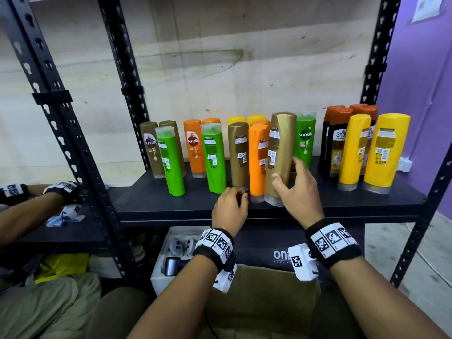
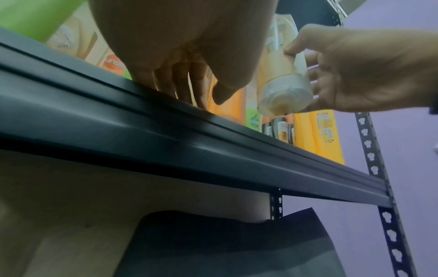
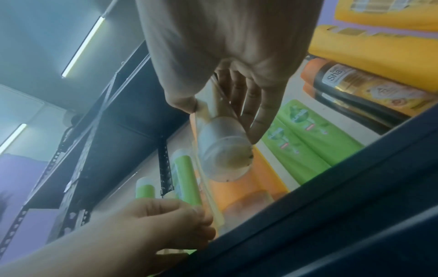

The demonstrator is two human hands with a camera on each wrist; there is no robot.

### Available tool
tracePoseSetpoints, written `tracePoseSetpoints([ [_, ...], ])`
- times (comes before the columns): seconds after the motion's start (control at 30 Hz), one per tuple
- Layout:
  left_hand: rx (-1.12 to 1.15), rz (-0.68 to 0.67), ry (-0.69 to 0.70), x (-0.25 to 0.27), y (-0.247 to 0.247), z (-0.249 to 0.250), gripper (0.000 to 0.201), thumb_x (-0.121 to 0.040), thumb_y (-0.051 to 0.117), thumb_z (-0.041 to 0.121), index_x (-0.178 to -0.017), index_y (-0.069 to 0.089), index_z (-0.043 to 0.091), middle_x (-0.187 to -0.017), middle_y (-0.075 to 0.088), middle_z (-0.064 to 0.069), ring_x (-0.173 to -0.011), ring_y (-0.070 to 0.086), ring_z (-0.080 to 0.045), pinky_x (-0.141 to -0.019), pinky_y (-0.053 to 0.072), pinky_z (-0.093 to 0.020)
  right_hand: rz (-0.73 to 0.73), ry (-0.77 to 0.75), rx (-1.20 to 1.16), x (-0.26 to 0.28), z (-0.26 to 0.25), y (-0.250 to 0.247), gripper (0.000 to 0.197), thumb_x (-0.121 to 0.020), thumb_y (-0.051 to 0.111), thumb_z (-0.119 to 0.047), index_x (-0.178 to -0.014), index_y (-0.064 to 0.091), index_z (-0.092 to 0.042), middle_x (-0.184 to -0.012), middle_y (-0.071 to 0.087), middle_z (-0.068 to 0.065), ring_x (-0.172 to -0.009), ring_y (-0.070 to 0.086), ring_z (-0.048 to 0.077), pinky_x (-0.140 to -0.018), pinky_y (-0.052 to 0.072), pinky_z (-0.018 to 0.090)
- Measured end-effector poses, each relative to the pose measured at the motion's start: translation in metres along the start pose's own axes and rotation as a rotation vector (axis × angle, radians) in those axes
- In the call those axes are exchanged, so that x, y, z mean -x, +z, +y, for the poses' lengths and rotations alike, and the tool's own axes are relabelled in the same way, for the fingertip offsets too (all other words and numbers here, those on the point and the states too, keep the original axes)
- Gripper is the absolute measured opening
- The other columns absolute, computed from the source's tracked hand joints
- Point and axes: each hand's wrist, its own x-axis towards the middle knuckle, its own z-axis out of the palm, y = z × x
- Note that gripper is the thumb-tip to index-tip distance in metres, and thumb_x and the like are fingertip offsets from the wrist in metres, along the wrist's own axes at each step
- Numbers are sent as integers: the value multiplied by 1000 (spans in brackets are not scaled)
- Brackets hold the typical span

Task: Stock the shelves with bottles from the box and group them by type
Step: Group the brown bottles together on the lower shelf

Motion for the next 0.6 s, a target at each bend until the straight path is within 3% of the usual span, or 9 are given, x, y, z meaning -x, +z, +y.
tracePoseSetpoints([
  [0.1,-140,-32,-2,2,-12,-15,26,-101,51,34,-105,67,14,-107,63,-5,-102,61,-27,-84,50,-39,-36,-19,-41,8,-11,10,59,-90,70,-39,-142,45,-24,-130,57,-9,-109,52,1,-91,43,20],
  [0.23,-322,-65,4,4,-26,-32,34,-101,48,38,-112,69,15,-114,65,-5,-106,61,-28,-93,46,-39,-77,-41,-87,24,-21,34,61,-92,70,-38,-145,45,-22,-133,59,-5,-106,55,-4,-85,42,4],
  [0.33,-361,-62,14,6,-32,-45,39,-103,44,38,-120,69,15,-126,65,-3,-119,58,-26,-110,37,-41,-99,-43,-76,33,-28,52,60,-94,66,-38,-148,42,-25,-133,59,-5,-110,59,5,-92,53,24],
  [0.4,-387,-68,18,9,-35,-53,45,-104,41,42,-131,65,15,-139,61,-2,-134,49,-24,-118,29,-42,-108,-41,-73,36,-31,63,58,-96,64,-37,-148,41,-28,-135,58,-4,-116,59,10,-98,53,35],
  [0.6,-452,-106,56,14,-38,-65,55,-105,34,49,-144,55,18,-153,49,-4,-147,36,-22,-122,22,-41,-90,-16,19,37,-33,85,60,-97,61,-39,-150,36,-27,-147,50,1,-132,50,22,-106,47,45],
])
